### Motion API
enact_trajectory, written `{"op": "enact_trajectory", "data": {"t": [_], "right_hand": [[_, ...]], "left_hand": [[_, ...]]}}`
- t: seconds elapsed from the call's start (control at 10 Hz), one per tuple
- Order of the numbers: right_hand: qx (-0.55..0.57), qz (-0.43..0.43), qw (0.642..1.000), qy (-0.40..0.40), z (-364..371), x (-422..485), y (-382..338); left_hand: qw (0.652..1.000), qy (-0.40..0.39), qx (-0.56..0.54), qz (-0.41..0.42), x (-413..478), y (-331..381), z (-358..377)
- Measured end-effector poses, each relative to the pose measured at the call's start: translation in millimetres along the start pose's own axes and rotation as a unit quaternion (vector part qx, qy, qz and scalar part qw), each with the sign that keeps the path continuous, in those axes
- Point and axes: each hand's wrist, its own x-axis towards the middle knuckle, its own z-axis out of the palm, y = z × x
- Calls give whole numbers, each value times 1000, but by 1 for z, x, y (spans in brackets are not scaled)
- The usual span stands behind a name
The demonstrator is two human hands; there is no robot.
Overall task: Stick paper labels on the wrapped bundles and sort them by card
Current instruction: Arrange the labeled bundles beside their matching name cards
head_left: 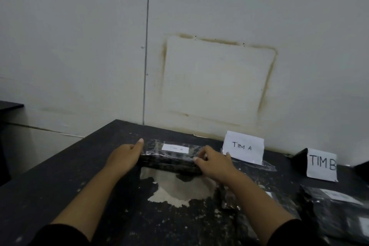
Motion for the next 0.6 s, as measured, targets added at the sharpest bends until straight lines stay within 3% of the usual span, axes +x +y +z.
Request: {"op": "enact_trajectory", "data": {"t": [0.6], "right_hand": [[-41, 142, 987, 59, -82, -50, 127]], "left_hand": [[984, -160, -24, 79, -51, 111, 109]]}}
